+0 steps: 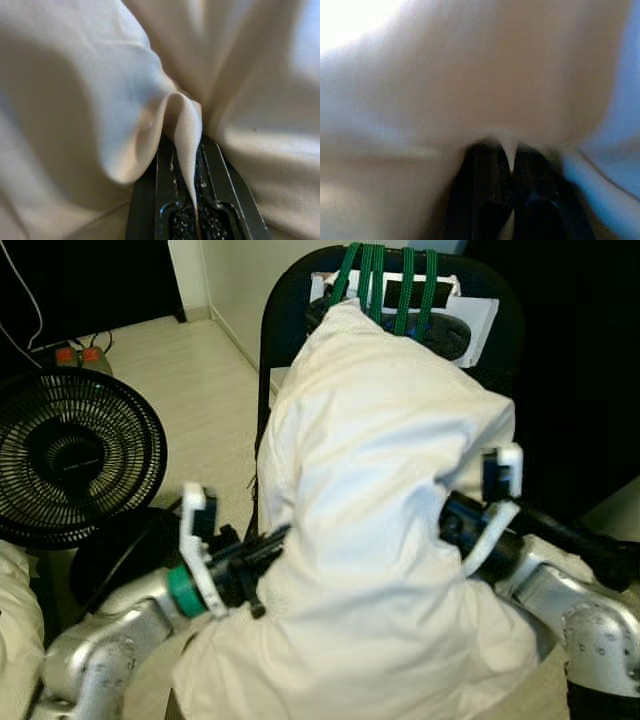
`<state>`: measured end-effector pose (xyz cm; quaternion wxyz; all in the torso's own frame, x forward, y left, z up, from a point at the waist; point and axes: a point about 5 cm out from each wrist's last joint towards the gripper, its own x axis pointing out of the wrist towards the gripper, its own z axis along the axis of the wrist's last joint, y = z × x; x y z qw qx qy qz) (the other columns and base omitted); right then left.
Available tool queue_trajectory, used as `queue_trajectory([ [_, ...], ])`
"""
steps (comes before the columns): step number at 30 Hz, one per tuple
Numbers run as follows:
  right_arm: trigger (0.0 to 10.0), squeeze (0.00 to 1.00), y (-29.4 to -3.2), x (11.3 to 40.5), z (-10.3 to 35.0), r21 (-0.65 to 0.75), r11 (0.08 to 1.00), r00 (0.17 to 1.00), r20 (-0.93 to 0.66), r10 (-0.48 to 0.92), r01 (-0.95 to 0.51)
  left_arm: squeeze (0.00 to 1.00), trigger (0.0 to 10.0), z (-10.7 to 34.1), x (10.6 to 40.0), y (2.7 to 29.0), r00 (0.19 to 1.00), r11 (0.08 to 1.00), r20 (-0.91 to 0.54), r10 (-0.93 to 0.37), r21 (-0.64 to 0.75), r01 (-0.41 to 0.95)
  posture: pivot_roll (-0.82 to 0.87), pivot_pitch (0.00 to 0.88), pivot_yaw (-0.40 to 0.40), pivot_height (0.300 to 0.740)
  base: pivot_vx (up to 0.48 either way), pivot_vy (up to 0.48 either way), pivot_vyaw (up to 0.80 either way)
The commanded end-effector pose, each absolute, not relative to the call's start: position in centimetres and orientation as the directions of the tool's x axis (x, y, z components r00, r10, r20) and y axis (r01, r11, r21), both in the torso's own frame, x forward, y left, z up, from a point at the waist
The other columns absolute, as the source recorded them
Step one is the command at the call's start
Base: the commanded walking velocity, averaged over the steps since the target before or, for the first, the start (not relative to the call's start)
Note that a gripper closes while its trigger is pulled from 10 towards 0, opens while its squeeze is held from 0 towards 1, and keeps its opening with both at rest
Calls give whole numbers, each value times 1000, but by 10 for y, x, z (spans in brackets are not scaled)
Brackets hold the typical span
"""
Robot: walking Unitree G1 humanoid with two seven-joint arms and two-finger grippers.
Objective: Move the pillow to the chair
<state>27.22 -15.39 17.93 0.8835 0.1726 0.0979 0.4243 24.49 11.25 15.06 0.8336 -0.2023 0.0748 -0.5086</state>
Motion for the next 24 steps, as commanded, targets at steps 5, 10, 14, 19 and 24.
queue_trajectory([
  [5,10000,0,-178,293,147,392,807,783,-270,560,-442,0,10000,129,239,85,398,383,-53,-916,-406,829,14,113,7,580,0,0,0],
  [10,10000,0,-151,273,166,429,625,640,-130,757,-652,0,10000,137,225,97,304,286,-33,-952,-448,847,11,98,8,580,0,0,0],
  [14,10000,0,-122,248,166,395,440,442,-91,892,-807,0,10000,145,213,112,244,208,15,-970,-471,857,17,95,4,580,0,0,0],
  [19,10000,0,-114,231,154,386,372,339,-152,928,-844,0,10000,140,192,122,170,158,-20,-985,-496,854,26,95,-4,580,0,0,0],
  [24,10000,0,-119,225,146,388,387,332,-203,921,-837,0,10000,133,186,126,181,187,-61,-982,-499,846,33,96,-10,580,0,0,0],
])
